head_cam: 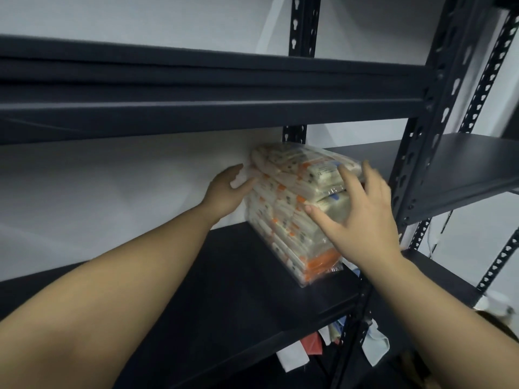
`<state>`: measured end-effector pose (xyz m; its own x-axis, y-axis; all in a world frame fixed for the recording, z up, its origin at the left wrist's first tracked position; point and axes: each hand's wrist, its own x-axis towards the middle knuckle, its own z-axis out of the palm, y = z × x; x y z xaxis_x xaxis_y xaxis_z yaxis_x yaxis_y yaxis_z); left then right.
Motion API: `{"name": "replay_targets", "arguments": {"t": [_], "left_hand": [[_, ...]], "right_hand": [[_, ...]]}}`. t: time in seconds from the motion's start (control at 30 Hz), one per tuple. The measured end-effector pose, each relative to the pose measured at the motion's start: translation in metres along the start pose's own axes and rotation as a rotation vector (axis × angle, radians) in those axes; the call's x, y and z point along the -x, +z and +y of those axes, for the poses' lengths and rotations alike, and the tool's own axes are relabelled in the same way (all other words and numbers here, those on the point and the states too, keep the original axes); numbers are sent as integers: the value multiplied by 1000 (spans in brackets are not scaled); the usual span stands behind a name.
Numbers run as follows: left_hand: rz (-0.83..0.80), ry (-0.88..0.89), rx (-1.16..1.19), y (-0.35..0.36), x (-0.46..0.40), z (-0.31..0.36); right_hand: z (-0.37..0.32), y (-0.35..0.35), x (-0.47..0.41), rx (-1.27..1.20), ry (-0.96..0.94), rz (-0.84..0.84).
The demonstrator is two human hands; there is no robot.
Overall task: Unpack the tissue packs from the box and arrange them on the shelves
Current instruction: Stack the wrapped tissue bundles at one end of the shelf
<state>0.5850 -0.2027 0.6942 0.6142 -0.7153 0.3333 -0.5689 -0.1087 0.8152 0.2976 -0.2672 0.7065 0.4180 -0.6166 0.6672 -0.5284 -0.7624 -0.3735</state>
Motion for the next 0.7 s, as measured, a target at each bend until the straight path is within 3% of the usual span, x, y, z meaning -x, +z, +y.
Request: {"name": "replay_targets", "arguments": {"t": [0.23,0.7], "left_hand": [[-52,-34,-127,-31,102,-26],[-100,-168,-493,-142,297,-65]], "right_hand": [[-18,10,71,45,-95,51],[-86,24,159,-83,-60,-489]]}}
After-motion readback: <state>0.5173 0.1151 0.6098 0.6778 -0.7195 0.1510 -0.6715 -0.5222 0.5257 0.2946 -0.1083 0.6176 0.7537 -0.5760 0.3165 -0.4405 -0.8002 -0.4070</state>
